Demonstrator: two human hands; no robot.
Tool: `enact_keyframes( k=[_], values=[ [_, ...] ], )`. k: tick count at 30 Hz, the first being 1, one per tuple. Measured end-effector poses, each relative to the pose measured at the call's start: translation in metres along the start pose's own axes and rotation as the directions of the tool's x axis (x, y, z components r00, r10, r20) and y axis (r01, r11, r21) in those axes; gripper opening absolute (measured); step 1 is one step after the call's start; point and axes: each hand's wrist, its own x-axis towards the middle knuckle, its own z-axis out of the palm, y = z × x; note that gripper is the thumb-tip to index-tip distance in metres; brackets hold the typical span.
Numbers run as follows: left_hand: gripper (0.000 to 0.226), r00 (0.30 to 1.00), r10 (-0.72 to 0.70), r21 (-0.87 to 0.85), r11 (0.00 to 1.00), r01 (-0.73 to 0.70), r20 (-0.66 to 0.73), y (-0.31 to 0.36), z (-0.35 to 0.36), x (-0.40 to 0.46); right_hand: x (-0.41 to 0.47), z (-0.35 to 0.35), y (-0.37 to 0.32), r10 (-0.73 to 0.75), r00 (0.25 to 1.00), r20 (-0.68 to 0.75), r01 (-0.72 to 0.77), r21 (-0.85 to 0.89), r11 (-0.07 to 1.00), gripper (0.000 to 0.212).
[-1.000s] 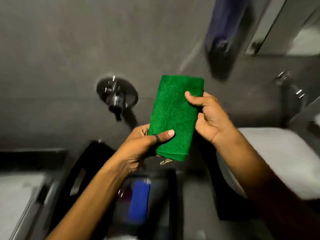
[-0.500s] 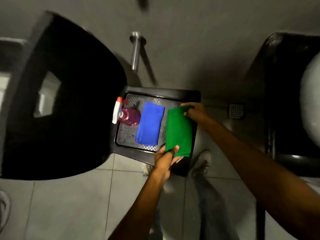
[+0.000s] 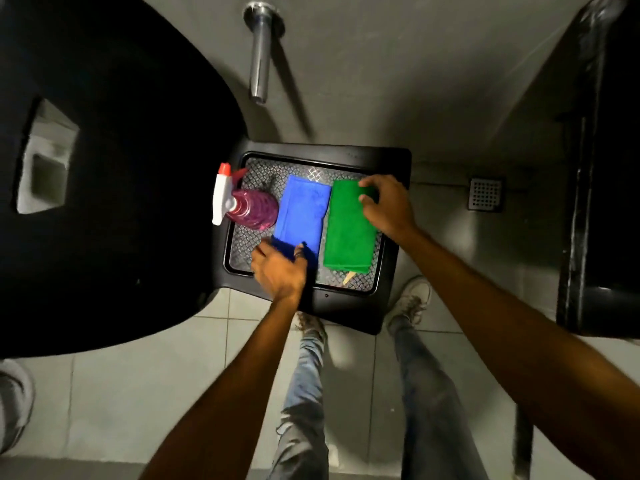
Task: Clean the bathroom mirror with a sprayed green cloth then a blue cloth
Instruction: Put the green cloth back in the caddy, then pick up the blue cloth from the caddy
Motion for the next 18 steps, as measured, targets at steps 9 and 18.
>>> enact_keyframes(
  k=[9, 18],
  values=[
    [0.028, 0.873, -0.204, -0.216, 0.921, 0.325, 0.444, 0.023, -0.008, 0.021, -0.064, 0.011, 0.008, 0.206, 0.952, 0.228, -0.304, 0.604, 0.737, 0.028],
    [0.007, 0.659, 0.072, -0.470, 0.759, 0.451, 0.748, 0.149, -0.123, -0.103, -0.134, -0.071, -0.061, 0.241, 0.728, 0.642, -0.564, 0.760, -0.322, 0.069]
  ],
)
